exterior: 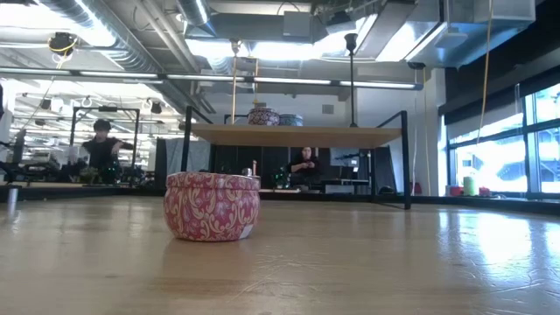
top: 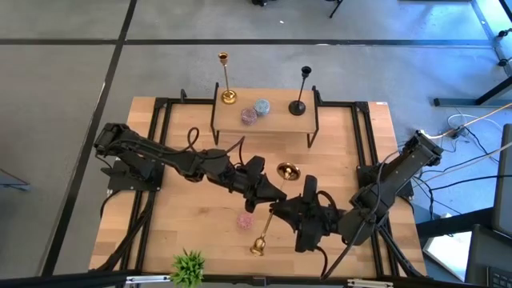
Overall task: Pick & Place candle stick holders
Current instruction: Put the gold candle holder on the shelf
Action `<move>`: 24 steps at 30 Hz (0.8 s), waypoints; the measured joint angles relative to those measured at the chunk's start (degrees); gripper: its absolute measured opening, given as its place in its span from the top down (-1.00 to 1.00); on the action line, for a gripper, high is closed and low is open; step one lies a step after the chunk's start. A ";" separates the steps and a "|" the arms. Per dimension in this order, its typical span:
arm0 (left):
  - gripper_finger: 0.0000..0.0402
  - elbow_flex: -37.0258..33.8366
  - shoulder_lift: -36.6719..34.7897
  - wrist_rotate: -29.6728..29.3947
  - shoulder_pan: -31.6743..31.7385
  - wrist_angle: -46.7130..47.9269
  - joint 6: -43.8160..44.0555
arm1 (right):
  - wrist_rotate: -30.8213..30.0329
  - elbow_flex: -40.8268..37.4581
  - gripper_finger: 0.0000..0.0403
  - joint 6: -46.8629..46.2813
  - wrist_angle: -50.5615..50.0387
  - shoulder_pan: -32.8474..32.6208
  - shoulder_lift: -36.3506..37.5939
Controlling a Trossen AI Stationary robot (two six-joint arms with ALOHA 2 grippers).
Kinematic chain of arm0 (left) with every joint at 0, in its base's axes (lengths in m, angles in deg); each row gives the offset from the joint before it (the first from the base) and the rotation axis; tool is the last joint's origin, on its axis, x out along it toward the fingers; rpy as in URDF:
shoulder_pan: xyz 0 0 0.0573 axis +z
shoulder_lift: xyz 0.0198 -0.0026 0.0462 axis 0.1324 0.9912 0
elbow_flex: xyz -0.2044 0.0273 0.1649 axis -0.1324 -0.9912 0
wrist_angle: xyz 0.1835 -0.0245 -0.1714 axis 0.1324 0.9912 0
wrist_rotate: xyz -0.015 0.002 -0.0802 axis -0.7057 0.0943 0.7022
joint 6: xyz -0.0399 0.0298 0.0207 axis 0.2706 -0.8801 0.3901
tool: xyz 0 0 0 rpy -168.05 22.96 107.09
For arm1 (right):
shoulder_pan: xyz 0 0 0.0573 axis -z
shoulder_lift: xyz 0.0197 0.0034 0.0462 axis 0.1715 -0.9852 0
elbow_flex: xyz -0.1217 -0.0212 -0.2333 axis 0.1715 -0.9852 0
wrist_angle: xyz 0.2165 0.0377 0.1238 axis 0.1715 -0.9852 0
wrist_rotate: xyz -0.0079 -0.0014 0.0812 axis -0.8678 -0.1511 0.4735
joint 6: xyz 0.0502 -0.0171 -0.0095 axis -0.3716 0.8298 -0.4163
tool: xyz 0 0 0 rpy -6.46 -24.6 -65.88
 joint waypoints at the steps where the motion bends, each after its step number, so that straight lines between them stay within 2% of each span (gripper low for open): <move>1: 0.93 0.00 0.00 -0.22 0.02 0.01 0.00 | -0.98 0.00 0.77 0.40 0.24 -0.01 -0.01; 5: 0.91 0.00 0.00 -1.70 0.07 0.17 -0.03 | -4.59 -0.03 0.91 0.90 0.48 -0.31 -0.09; 11: 0.79 0.00 0.00 -4.40 0.13 0.02 -5.90 | -6.40 -0.07 0.91 -1.17 1.81 -1.00 -0.11; 18: 0.52 0.00 0.00 -4.82 0.66 0.02 -14.78 | -8.47 -0.07 0.92 -4.90 2.91 -1.51 -0.09; 24: 0.19 0.02 0.00 -5.89 0.84 -0.14 -19.45 | -8.93 -0.07 0.93 -7.03 6.86 -2.25 -0.04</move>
